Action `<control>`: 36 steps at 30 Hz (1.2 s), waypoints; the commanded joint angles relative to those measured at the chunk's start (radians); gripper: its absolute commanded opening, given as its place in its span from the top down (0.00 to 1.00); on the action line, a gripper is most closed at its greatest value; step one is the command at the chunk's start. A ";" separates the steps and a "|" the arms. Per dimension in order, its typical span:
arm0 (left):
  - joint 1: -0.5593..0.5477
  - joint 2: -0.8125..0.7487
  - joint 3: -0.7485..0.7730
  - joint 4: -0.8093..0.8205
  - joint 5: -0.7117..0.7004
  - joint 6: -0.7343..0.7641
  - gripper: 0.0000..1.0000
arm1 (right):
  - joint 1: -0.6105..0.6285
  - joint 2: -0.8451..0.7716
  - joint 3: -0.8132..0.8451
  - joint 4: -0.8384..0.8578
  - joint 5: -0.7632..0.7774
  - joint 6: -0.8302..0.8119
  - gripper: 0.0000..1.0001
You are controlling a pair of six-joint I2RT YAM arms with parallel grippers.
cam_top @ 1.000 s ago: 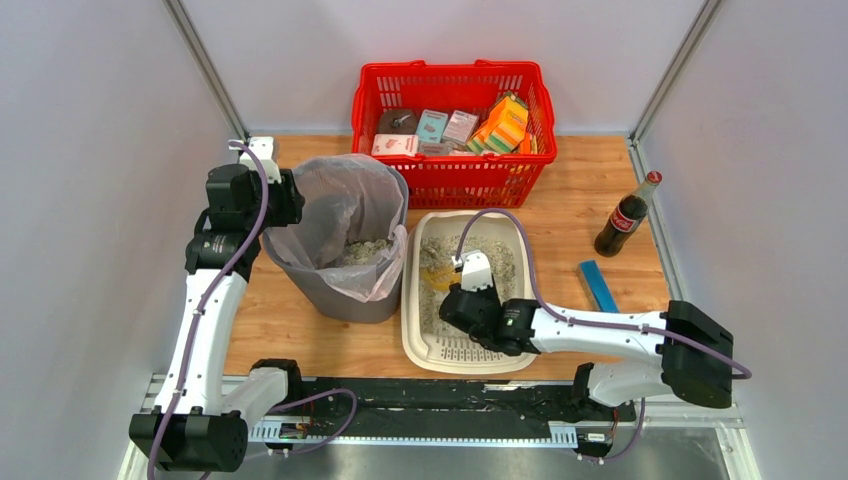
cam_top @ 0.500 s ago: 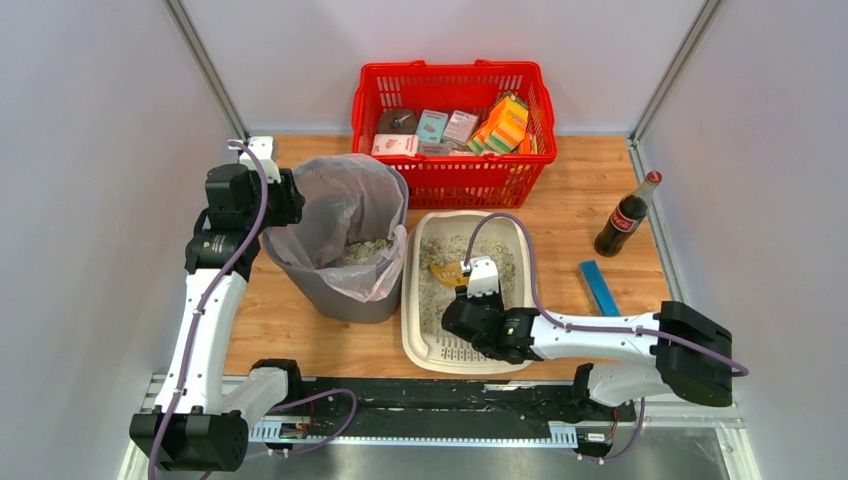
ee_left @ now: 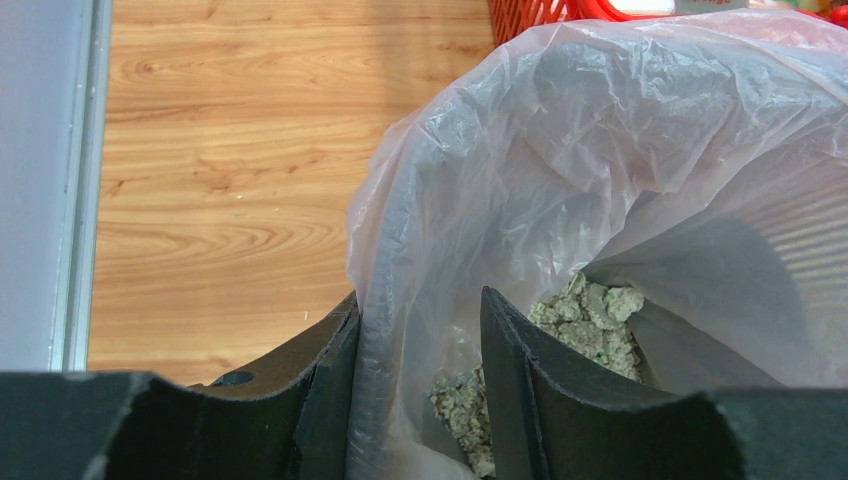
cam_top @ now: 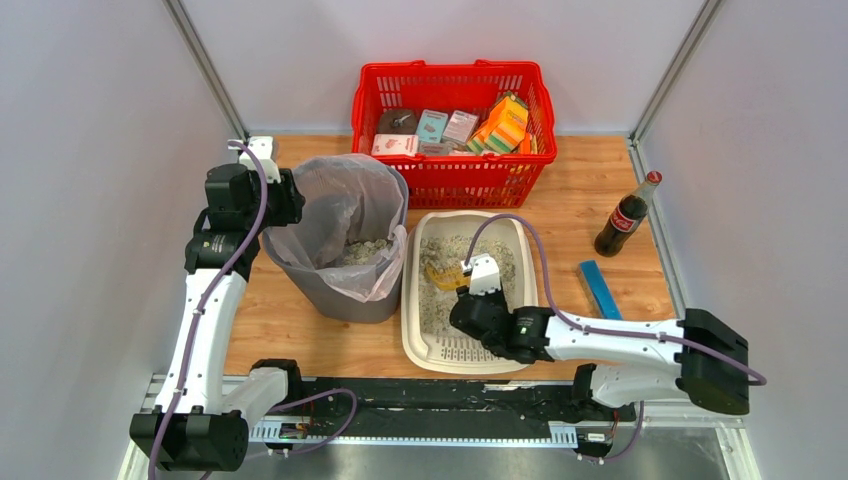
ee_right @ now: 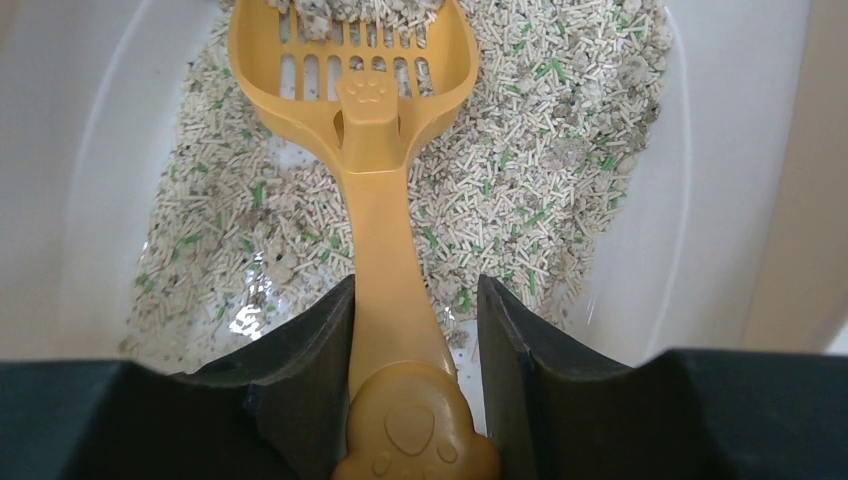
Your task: Clean the litter box
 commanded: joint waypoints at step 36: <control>-0.001 0.018 -0.016 -0.030 0.081 -0.020 0.71 | -0.010 0.180 0.124 -0.027 0.025 -0.003 1.00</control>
